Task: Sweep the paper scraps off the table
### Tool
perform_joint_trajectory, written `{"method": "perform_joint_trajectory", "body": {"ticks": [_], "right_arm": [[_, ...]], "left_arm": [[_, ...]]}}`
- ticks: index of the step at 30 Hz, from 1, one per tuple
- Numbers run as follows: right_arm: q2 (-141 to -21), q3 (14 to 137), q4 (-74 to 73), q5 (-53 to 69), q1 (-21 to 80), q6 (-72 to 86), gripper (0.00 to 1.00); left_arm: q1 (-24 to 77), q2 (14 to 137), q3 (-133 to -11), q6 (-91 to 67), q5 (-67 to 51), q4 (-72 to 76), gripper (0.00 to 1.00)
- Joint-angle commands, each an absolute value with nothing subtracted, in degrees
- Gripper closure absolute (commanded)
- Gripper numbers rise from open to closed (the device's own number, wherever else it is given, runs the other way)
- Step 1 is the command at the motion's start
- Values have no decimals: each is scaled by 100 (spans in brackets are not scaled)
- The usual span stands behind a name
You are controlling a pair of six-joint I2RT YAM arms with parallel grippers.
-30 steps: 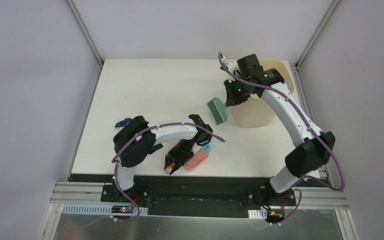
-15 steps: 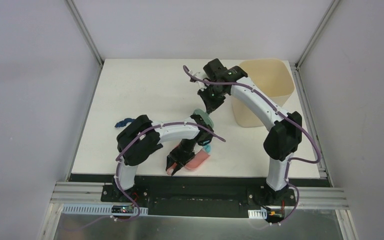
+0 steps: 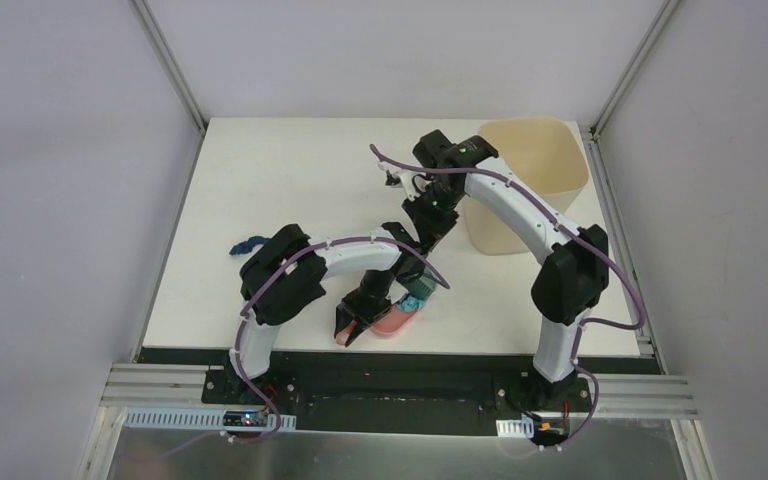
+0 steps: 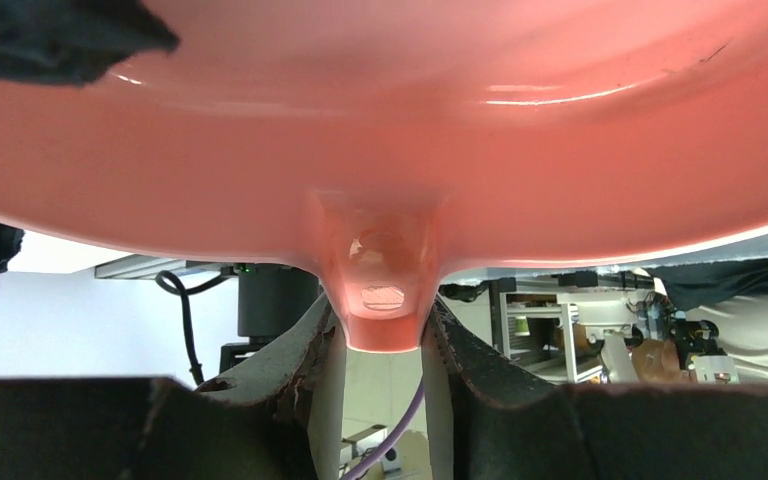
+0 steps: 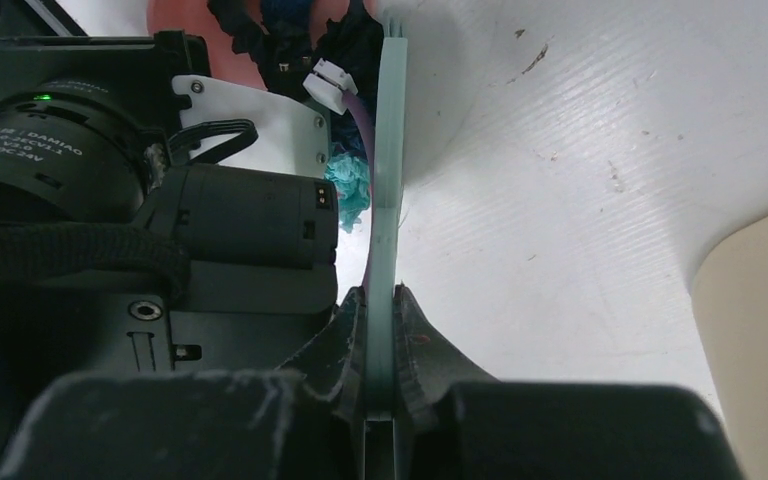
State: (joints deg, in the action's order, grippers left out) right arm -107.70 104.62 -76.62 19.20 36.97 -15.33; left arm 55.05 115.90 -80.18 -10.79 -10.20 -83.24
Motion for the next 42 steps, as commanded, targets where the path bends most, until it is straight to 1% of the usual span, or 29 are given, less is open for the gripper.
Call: {"method": "perform_joint_trajectory", "body": {"ticks": [1,8,15,20,25,35,42], "right_arm": [[-10290,10358,-7872,3132,3651,-1163,100],[-10690,10645,-7914,4152,3023,-909,100],[-10453,10837,-7910,4163,2956,-862,100],[-10261,10749,-7973,3795,2910,-878,100],[-9874,10727,-7846,3083,2783,-945,100],[-9642,11076,-7864,2669,2536,-992,100],[-9286,11058,-7861,2444,2172,-1037,100]], "left_arm": [[5453,11572,-8319,-995,-901,-8110,100],[5467,10797,-8037,-1035,-573,-7709,100],[5473,10555,-7696,-1006,-455,-7517,100],[5474,10482,-7642,-1045,-321,-7323,100],[5470,10281,-7614,-1029,-176,-7176,100],[5473,10093,-7742,-1028,147,-7227,100],[5469,9944,-7902,-1049,239,-7372,100]]}}
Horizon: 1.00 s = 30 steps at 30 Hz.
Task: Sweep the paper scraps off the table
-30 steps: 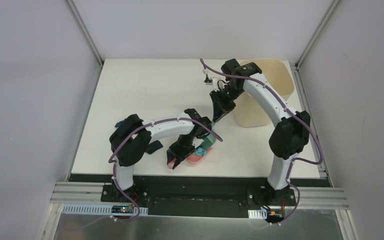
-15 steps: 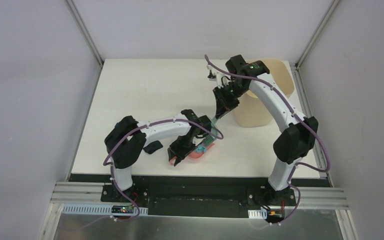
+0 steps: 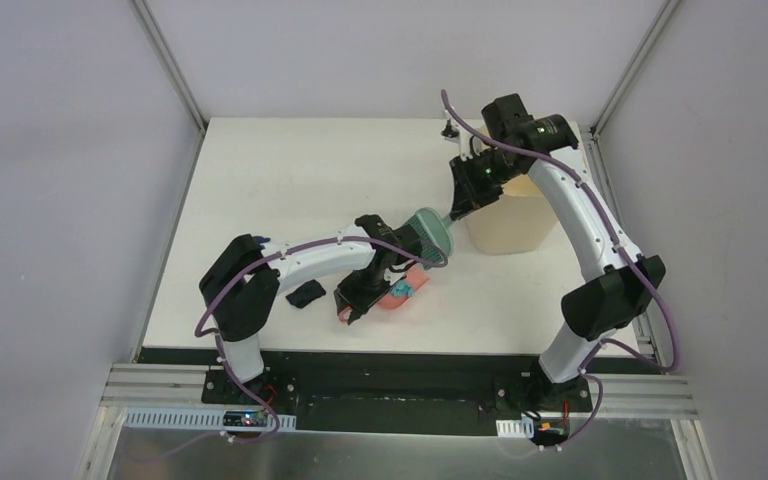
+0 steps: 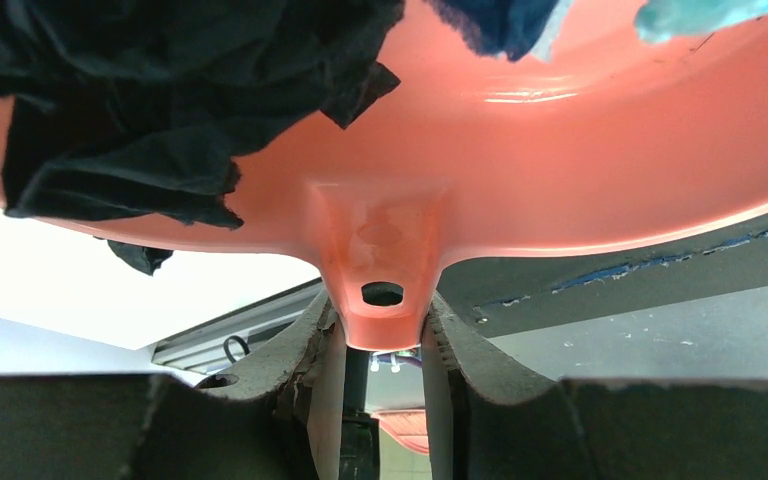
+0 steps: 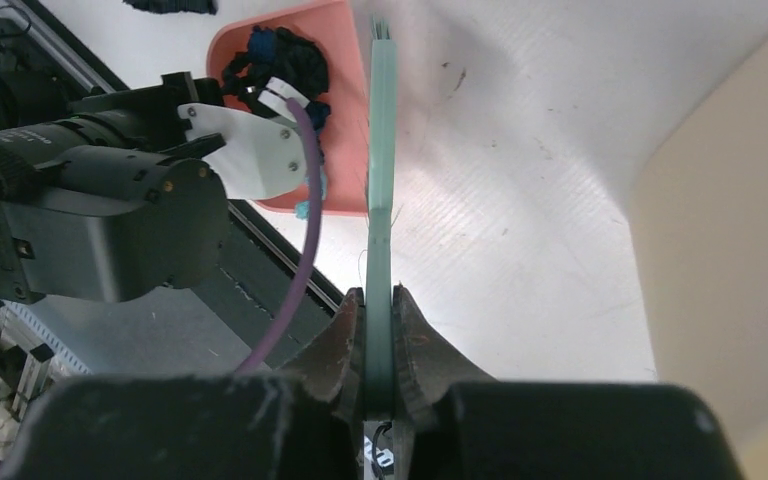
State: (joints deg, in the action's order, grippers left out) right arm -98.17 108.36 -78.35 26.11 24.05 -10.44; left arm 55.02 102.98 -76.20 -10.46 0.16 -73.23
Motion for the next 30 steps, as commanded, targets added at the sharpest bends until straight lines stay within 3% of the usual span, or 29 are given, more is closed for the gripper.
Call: {"method": "perform_joint_trajectory", "body": {"ticks": [1,15,30], "right_arm": [[-9212,11042,-7861,2385,2104,-1037,100],[-7728,9097,-7756,2393,1005,-1146,100],[-6220,7100,-7045,3335,845,-1122,100]], "left_arm": [[5469,9924,-7953,-1046,278,-7422,100],[4877,10045,-9856,-939,732,-8141,100],[4816,12060,-13504,-640,636,-8199,100]]}}
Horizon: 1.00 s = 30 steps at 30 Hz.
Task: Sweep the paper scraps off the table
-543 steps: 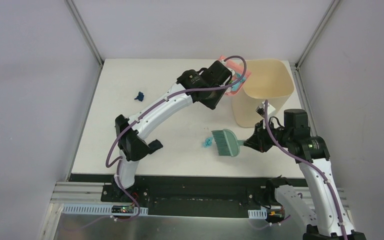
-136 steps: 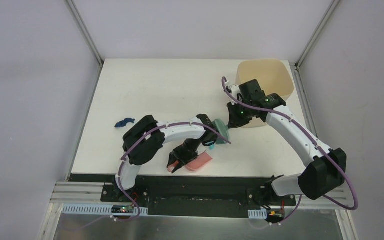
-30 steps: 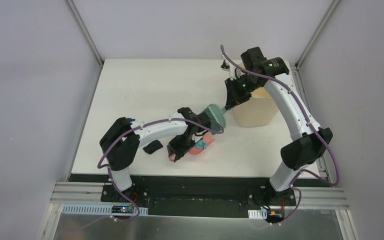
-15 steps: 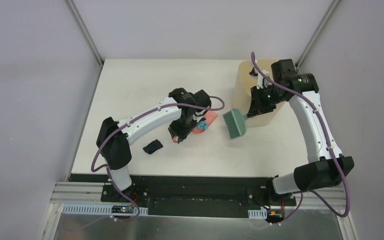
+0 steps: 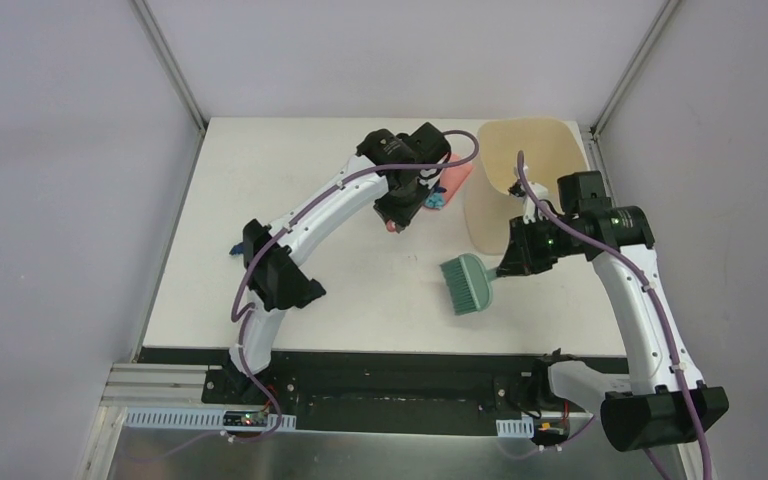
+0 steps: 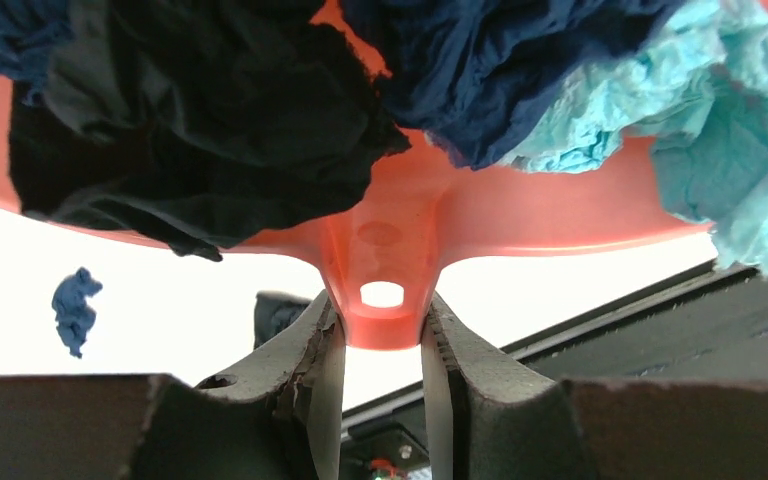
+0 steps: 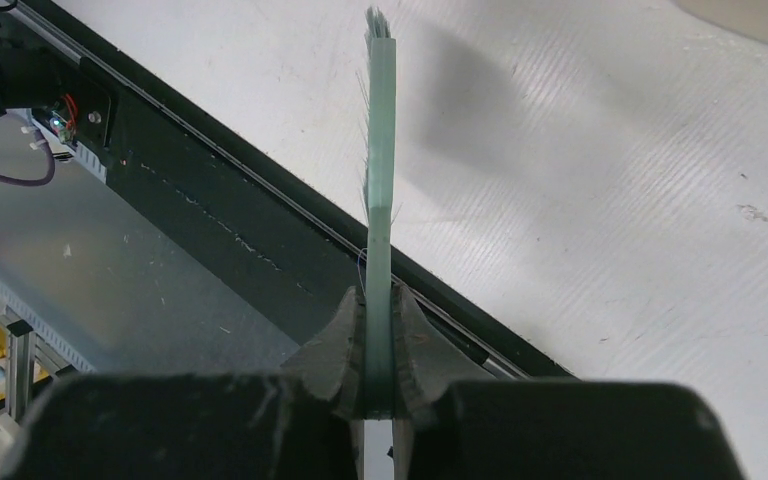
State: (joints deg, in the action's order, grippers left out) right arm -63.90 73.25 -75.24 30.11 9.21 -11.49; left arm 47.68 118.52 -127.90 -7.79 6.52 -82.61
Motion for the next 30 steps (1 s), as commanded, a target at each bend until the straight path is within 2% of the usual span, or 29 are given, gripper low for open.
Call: {"method": "perform_joint_trajectory", "body": {"ticks": [1,5,10,16,20,30], "right_arm": [[-6207,7015,-7020,3463,777,-1121,100],[-6223,6697,-7053,4680,686,-1713,100],[-6517,6656,-6929,5069,674,-1874,100],[-6859,6519,-6756,5180,677,-1930,100],[-7012,6435,-6761,5226,678,-2116,100],[-6522,5854,-6376,4962,716,-2111,100]], "left_arm": [[4810,12116,-13602,-630,609,-8143,100],[4815,12309,-14008,-679,485,-7881,100],[4816,12402,-14436,-722,338,-7402,100],[4815,12395,-14557,-430,415,-6633,100],[4812,12780,-15161,-371,441,-6440,100],[4912,12920,-15319,-205,1283,-5152,100]]}}
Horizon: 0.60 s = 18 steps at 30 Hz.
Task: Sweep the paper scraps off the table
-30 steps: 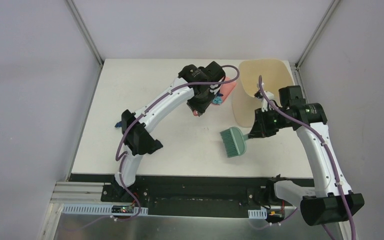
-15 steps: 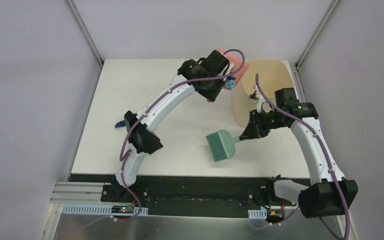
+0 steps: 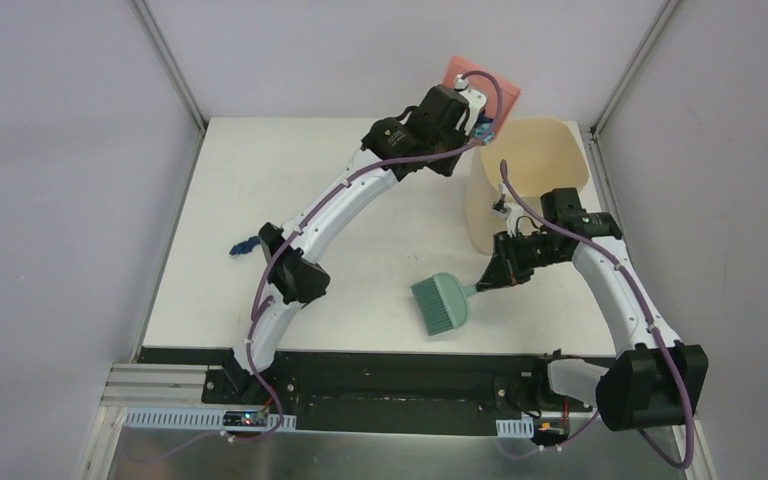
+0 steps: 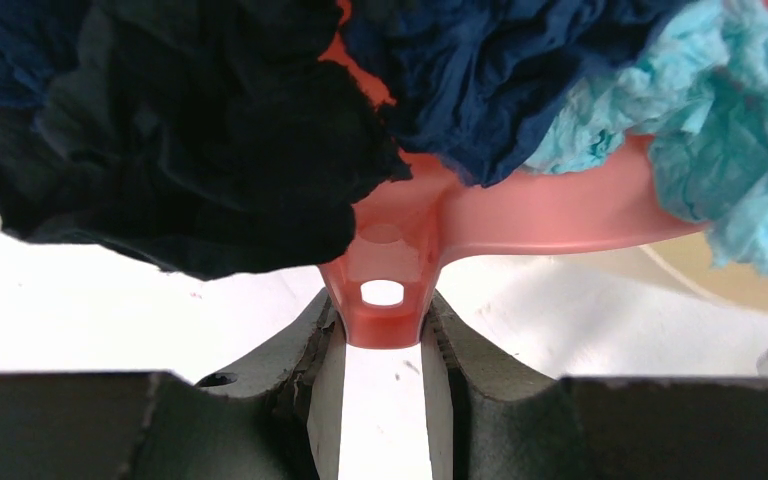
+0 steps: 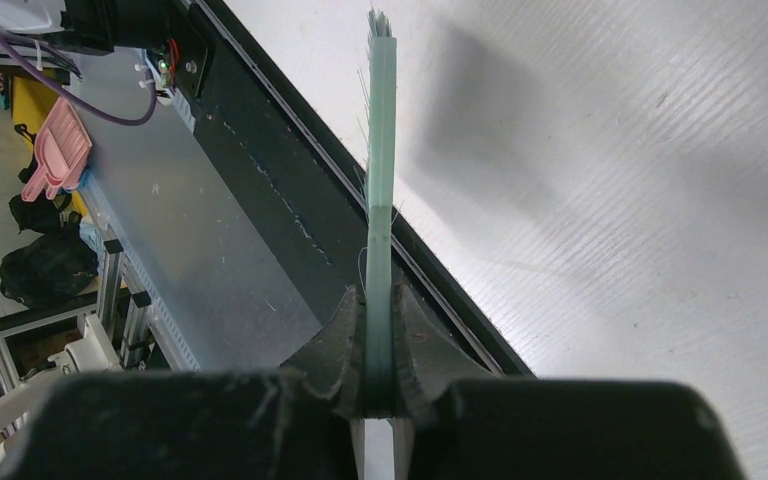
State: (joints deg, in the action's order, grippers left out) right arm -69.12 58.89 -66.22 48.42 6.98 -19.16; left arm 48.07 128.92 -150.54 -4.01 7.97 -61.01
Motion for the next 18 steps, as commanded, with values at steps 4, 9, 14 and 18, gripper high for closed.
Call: {"method": "perform_joint_trajectory", "body": {"ticks": [4,9,14,18], "right_arm": [[-6257,5811,-6350,4962,729,-2110,100],[-6040,5767,-6316,4946,729,-2100,100],[-6073,5772,-6323,4963,729,-2105,100],[-6126,5792,-6374,5014,727,-2161,100]], "left_arm": [[5149,13107,-15386,245,1860,-4583,100],[5269,13283,-15554,211,1906,-4638,100],[5268,13181,-15460,140,1774,-4869,100],[5264,13030,-15461,68,1735,-5117,100]]}}
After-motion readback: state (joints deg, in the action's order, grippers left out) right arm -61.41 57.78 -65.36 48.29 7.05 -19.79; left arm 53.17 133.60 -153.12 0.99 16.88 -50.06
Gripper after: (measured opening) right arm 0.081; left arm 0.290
